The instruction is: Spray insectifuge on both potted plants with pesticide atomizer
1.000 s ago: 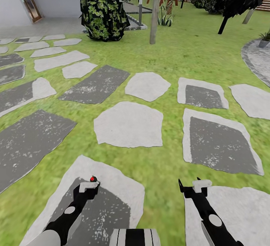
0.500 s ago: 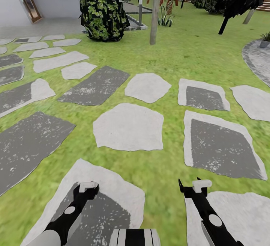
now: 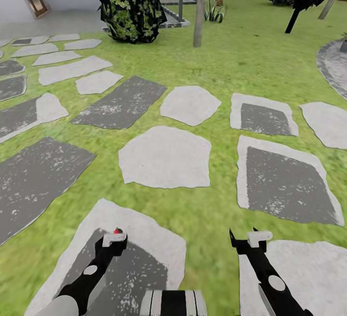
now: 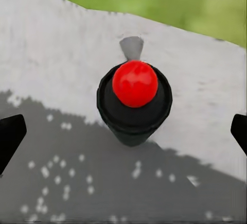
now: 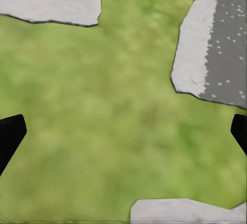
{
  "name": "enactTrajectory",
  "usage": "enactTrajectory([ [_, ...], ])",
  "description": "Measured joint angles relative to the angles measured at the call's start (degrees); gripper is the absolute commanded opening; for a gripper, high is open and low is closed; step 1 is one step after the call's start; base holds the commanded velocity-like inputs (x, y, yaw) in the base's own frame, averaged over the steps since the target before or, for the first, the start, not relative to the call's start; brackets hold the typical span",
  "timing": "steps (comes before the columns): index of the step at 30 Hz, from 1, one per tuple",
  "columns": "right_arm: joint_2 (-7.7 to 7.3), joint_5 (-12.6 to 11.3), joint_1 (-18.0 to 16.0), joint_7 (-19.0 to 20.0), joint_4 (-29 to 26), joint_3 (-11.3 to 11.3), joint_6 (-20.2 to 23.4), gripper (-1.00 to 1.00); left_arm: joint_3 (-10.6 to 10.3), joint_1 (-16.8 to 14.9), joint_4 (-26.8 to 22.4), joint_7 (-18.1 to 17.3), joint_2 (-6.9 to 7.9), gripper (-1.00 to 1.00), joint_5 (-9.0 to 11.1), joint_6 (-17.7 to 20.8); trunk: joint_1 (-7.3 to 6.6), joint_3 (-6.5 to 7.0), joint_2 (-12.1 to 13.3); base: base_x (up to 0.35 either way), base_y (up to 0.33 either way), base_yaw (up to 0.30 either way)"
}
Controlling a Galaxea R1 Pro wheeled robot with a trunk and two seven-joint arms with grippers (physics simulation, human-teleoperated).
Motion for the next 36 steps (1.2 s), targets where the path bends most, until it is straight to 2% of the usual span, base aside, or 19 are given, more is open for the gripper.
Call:
enactTrajectory([
  [6, 0.02, 0.0, 0.0, 0.0, 0.0, 0.0, 0.0, 1.00, 0.0, 0.0, 0.0, 0.0, -0.07, 1.00, 0.0, 0.0, 0.15, -1.78, -0.1, 0.000, 0.000, 0.000],
  [36, 0.04, 0.0, 0.0, 0.0, 0.1, 0.0, 0.0, 1.00, 0.0, 0.1, 0.3, 0.0, 0.04, 1.00, -0.1, -1.4, 0.15, -1.88, -0.1, 0.027, 0.000, 0.000],
])
